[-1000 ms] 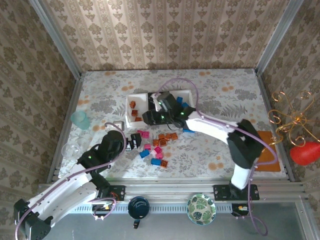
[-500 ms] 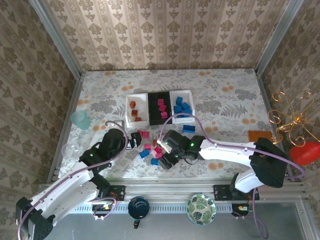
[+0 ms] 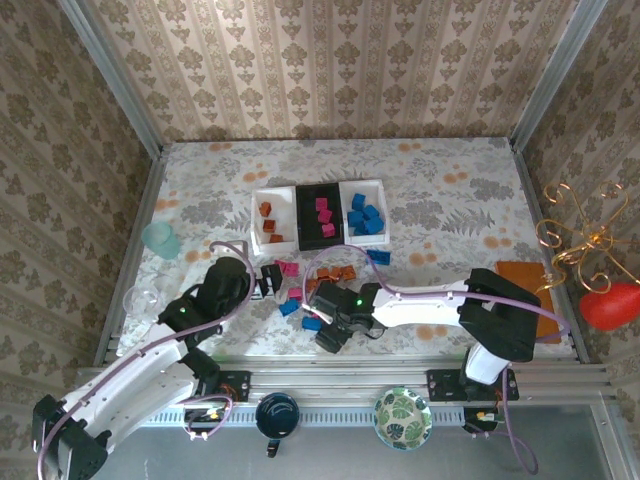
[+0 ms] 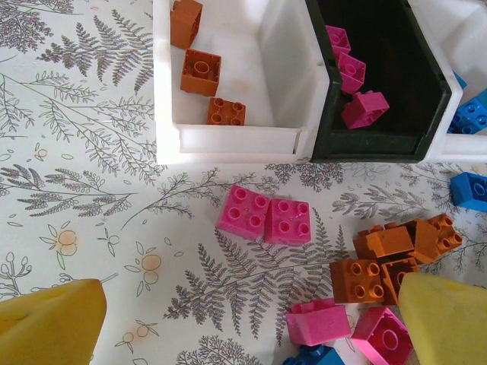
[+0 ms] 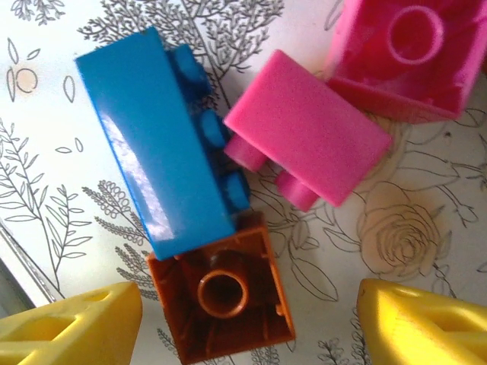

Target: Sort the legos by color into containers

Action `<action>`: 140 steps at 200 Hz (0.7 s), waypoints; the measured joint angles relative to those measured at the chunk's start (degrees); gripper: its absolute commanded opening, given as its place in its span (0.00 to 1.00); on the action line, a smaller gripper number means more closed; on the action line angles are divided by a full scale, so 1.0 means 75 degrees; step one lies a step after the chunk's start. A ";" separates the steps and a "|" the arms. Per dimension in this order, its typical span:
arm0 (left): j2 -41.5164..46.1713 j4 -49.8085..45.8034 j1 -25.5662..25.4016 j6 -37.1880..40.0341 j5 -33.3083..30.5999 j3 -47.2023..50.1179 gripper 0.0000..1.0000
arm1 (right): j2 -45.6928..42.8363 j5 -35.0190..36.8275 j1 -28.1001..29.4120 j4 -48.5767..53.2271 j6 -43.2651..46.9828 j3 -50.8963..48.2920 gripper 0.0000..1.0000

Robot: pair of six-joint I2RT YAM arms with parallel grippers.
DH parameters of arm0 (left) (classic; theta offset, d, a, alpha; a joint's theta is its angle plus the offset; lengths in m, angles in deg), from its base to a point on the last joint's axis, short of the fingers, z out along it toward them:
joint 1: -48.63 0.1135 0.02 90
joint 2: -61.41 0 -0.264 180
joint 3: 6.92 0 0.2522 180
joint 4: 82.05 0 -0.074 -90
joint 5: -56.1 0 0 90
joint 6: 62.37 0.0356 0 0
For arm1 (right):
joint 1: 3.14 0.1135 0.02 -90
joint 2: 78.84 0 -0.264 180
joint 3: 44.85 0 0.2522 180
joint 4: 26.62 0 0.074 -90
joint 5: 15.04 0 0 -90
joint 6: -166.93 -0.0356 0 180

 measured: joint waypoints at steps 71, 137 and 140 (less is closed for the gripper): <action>0.0012 -0.0003 0.0160 0.0000 0.0169 0.0023 1.00 | 0.0169 0.0411 0.0128 0.0023 0.0146 0.0122 0.40; 0.0012 0.0003 0.0207 0.0000 0.0344 0.0023 1.00 | -0.0597 0.0562 -0.0367 -0.0061 -0.0166 -0.0597 0.31; 0.0012 0.0003 0.0207 0.0000 0.0344 0.0023 1.00 | -0.0697 0.0565 -0.0423 -0.0058 -0.0195 -0.0659 0.31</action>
